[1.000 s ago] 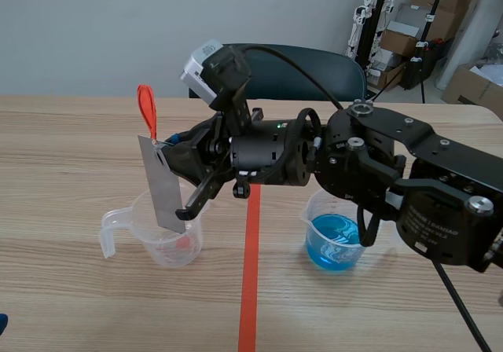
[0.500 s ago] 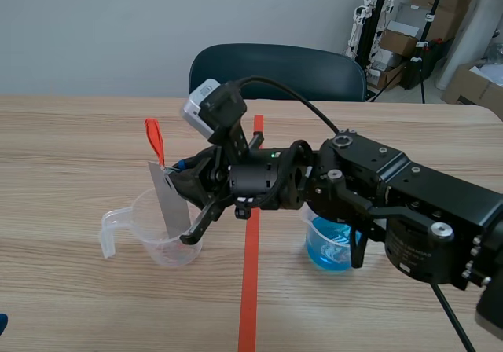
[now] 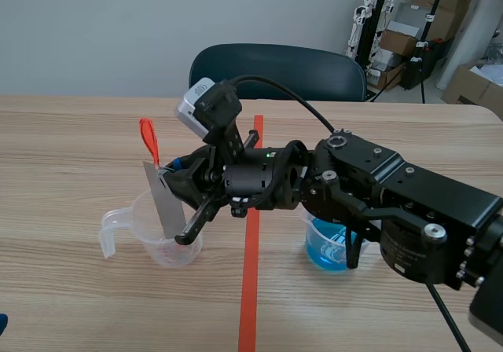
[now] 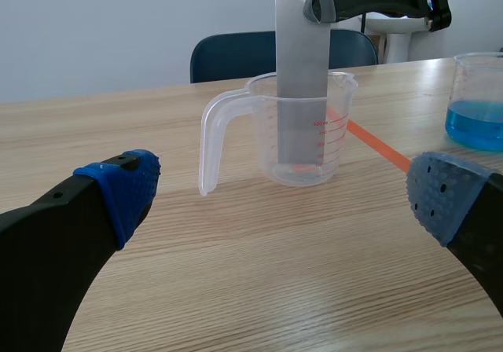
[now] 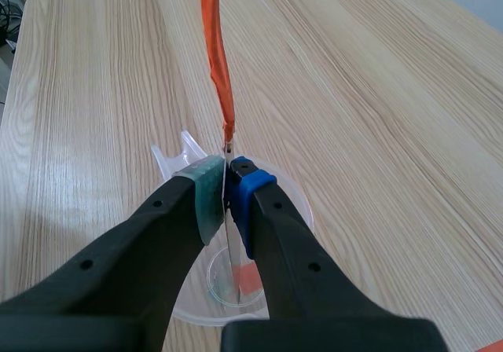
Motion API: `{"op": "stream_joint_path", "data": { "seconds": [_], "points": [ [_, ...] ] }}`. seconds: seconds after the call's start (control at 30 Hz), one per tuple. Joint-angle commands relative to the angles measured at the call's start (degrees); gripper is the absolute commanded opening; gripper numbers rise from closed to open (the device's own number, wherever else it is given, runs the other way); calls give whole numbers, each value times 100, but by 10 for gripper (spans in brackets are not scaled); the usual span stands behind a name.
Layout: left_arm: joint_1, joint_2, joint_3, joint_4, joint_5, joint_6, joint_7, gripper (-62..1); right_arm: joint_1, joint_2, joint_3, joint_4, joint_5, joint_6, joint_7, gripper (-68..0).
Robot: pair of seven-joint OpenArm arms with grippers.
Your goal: Do the redox reaction experiment. put the plate into the left beaker
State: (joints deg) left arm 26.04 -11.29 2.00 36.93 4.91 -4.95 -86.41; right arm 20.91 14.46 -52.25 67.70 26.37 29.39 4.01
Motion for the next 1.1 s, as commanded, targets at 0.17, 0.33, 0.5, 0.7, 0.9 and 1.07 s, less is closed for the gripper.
{"op": "stream_joint_path", "data": {
  "seconds": [0.17,0.33,0.5,0.7,0.9,1.07],
  "points": [
    [44,-20,-15,109,-39,-9,-262,14,66,-68,42,109,125,-129,151,4],
    [44,-20,-15,109,-39,-9,-262,14,66,-70,42,109,125,-155,151,4],
    [44,-20,-15,109,-39,-9,-262,14,66,-70,42,109,125,-155,153,4],
    [44,-20,-15,109,-39,-9,-262,14,66,-70,42,109,125,-155,155,4],
    [44,-20,-15,109,-39,-9,-262,14,66,-70,42,109,125,-155,157,4],
    [44,-20,-15,109,-39,-9,-262,14,68,-70,42,109,125,-155,177,4]
  ]
}}
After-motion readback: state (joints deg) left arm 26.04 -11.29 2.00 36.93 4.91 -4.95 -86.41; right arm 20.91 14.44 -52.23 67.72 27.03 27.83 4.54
